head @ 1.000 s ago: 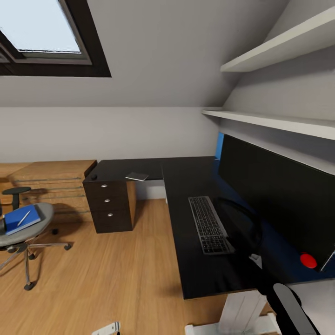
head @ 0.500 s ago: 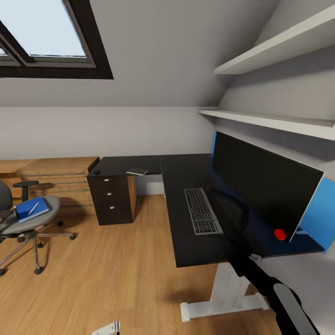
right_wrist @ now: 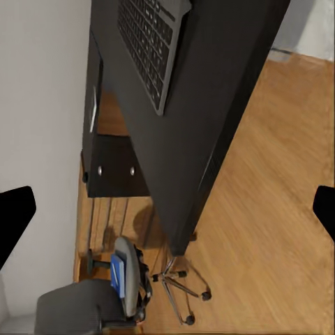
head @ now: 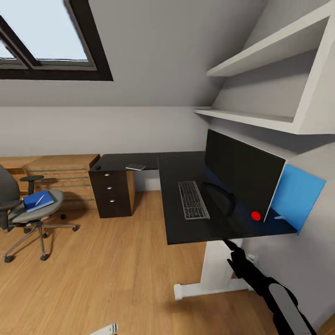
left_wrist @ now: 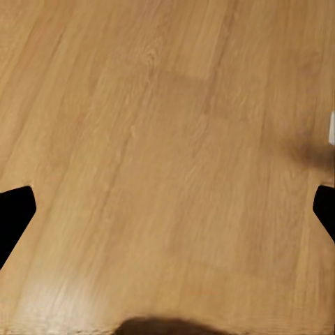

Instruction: In the bedroom, organize the workspace by keeping the computer under the desk, ensuring the monitor is on the desk, placing the keyboard on the desk next to the monitor, placing the mouse on the desk next to the keyboard, moving the folder from the swivel chair onto the desk next to the mouse, stacking the notebook on top of the folder with the pen on top of the notebook, and positioning the swivel chair next to the desk.

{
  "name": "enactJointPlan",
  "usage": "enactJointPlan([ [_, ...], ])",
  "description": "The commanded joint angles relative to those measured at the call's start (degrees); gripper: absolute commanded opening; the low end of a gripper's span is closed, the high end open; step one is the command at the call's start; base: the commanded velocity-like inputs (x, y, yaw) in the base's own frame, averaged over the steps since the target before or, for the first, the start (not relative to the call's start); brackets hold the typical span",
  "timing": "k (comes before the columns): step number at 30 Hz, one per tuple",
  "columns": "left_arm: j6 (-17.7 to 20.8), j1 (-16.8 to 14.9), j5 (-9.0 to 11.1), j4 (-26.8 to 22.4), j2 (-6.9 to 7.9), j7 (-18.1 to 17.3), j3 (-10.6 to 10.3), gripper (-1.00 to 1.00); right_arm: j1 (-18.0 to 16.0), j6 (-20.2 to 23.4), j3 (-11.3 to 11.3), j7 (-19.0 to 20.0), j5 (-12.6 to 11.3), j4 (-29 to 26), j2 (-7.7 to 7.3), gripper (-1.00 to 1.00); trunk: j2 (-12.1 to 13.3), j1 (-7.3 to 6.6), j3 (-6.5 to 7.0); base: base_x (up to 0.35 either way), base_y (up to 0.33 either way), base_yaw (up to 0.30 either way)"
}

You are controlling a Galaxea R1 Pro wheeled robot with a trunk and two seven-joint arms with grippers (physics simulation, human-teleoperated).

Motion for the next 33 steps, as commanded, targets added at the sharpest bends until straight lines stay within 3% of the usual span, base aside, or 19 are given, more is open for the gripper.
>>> enactJointPlan([
  [1, 0.2, 0.0, 0.3, 0.1, 0.10, 0.4, -0.1, 1.00, 0.0, -0.1, 0.2, -0.2, 0.8, 0.0, 0.29, 1.00, 0.0, -0.03, -0.05, -0.313, -0.120, 0.000],
  [5, 0.1, 0.0, 0.4, 1.5, 0.25, 0.5, -0.1, 1.00, -0.1, -1.8, 1.5, -1.1, 6.0, 0.1, 1.88, 1.00, 0.0, -0.03, -0.05, -0.247, -0.076, 0.000],
  [6, 0.0, 0.0, 0.4, 2.1, 0.29, 0.5, -0.2, 1.00, -0.1, -2.5, 2.2, -1.9, 9.3, 0.1, 2.69, 1.00, 0.0, -0.03, -0.05, -0.118, -0.034, 0.000],
  [7, -0.1, 0.0, 0.4, 2.9, 0.34, 0.5, -0.2, 1.00, -0.1, -3.3, 3.9, -4.3, 17.1, 0.2, 4.35, 1.00, 0.0, -0.03, -0.05, -0.048, -0.014, 0.000],
  [10, -0.1, 0.0, 0.4, 3.6, 0.37, 0.4, -0.2, 1.00, -0.2, -3.6, 5.0, -6.6, 23.4, 0.2, 5.87, 1.00, 0.0, -0.03, -0.05, -0.031, -0.009, 0.000],
  [11, -0.1, 0.0, 0.4, 4.4, 0.48, 0.3, -0.2, 1.00, -0.2, -3.7, 5.6, -8.1, 27.5, 0.2, 7.06, 1.00, 0.0, -0.03, -0.05, -0.016, -0.005, 0.000],
  [12, -0.1, 0.0, 0.4, 5.9, 1.28, 0.3, -0.2, 1.00, -0.2, -3.8, 6.1, -10.3, 33.4, 0.2, 8.94, 1.00, 0.4, -0.25, 0.13, -0.008, -0.002, 0.000],
  [16, 0.0, 0.0, 0.4, 7.7, 2.84, 0.2, -0.2, 1.00, -0.2, -3.9, 6.4, -12.7, 40.6, 0.2, 10.93, 1.00, 2.0, -1.13, 0.85, -0.005, -0.001, 0.000],
  [17, 0.1, 0.0, 0.5, 8.7, 3.44, 0.0, -0.2, 1.00, -0.2, -3.9, 6.6, -13.6, 43.6, 0.3, 11.49, 1.00, 2.4, -1.35, 1.03, -0.002, -0.001, 0.000],
  [19, 0.2, 0.0, 0.5, 9.8, 3.87, 0.0, -0.3, 1.00, -0.2, -3.9, 6.8, -14.2, 46.2, 0.9, 11.85, 1.00, 3.2, -1.79, 1.39, -0.002, 0.000, 0.000],
  [20, 0.3, 0.0, 0.6, 11.2, 4.36, -0.2, -0.3, 1.00, -0.2, -4.3, 8.0, -14.9, 50.2, 4.8, 12.17, 1.00, 3.6, -2.01, 1.57, 0.000, 0.000, 0.000],
  [25, 0.3, 0.0, 0.6, 12.0, 4.57, -0.2, -0.3, 1.00, -0.2, -8.6, 9.4, -15.2, 53.3, 13.8, 12.22, 1.00, 5.6, -3.11, 2.46, 0.000, 0.000, 0.000],
  [30, 0.5, 0.0, 0.5, 13.2, 4.31, -0.1, -0.4, 1.00, -0.2, -18.4, 9.9, -15.1, 54.3, 24.7, 12.16, 1.00, 7.6, -4.20, 3.36, 0.000, 0.000, 0.000],
  [33, 0.4, 0.0, 0.5, 13.7, 4.05, -0.1, -0.5, 1.00, -0.2, -27.8, 10.0, -14.7, 55.3, 34.6, 12.07, 1.00, 8.0, -4.42, 3.54, 0.000, 0.000, 0.000],
])
